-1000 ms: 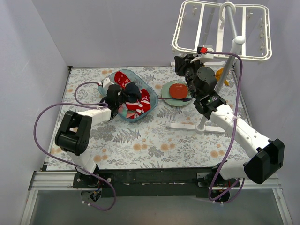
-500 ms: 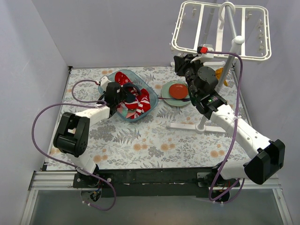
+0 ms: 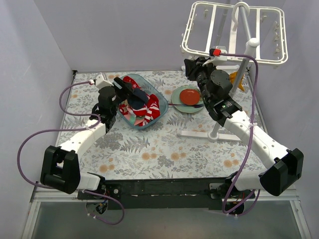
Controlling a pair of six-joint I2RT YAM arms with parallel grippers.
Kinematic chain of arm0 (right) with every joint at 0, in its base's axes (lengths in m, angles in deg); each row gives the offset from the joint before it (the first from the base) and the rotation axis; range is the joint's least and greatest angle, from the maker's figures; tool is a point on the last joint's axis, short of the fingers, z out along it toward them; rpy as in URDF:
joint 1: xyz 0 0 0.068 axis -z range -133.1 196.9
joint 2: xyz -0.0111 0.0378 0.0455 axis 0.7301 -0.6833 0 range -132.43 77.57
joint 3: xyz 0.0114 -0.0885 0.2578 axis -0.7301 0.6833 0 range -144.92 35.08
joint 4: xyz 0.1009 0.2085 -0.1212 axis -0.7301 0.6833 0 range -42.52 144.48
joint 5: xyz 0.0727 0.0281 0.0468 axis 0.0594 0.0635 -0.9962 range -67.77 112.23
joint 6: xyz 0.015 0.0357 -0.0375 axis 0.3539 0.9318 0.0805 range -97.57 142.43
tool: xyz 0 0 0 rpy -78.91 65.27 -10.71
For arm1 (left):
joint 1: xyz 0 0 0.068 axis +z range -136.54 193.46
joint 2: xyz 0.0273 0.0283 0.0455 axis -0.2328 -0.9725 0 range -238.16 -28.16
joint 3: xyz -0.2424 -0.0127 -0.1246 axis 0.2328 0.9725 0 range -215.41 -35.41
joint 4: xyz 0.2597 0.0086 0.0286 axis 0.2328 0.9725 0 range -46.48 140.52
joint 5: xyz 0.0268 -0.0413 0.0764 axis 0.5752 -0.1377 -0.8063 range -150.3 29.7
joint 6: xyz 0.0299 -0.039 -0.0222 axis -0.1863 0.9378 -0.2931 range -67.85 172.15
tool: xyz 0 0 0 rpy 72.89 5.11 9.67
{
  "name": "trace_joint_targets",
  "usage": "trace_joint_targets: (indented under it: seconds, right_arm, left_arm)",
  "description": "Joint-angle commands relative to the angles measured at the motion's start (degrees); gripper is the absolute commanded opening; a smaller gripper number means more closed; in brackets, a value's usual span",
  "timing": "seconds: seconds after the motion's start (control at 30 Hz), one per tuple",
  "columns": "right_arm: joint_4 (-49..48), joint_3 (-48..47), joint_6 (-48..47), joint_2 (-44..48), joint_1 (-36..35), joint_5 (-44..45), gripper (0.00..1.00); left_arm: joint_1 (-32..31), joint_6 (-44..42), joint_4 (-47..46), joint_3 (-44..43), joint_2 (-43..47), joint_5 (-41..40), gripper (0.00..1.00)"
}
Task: Remove the socks clipped to the hanger
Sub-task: Place the sock in the bin, then remove the sock from the hanger.
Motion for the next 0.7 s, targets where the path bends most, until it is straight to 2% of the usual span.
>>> trace_joint_targets:
  seconds: [0.0,0.1,0.3,0.47,0.67]
  right_arm:
    - [0.28,-4.54,0.93,0.91,0.04,-2.28,0.01]
    - [1.16,-5.86,1.46,0.47,0.04,-4.47,0.01]
    - [2.65,-7.97,2.16,0.12,0.04,-13.08,0.01]
    - [4.94,-9.99,3.83,-0.32,0.04,-16.7,0.01]
    - [6.09,-10.52,5.24,-0.59,0.13,-18.54,0.01]
  left_arm:
    - [-2.8,-7.49,-13.01,2.77,4.3,12.03,0.72]
    - [-5.53,-10.22,-20.22,2.52,1.5,21.44,0.73]
    - [-12.12,-17.17,-26.38,-2.93,-6.24,30.44,0.78]
    - [-13.18,-16.38,-32.44,-8.73,-14.68,41.15,0.79]
    - [-15.37,-14.45,-36.32,-15.23,-22.05,48.81,0.79]
